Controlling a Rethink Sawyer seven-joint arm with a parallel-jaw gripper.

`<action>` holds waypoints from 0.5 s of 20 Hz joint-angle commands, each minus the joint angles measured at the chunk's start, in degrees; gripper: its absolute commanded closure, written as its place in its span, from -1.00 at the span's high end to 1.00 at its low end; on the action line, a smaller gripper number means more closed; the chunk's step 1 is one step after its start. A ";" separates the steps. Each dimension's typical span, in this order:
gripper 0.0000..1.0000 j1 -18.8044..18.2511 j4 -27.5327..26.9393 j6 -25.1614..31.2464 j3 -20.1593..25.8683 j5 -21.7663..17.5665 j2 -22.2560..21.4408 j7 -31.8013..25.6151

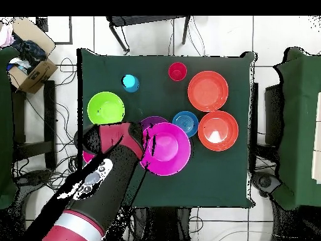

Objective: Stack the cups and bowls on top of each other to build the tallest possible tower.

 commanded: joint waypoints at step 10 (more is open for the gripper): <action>-1.00 2.18 -0.90 10.21 2.05 -2.99 -2.17 2.74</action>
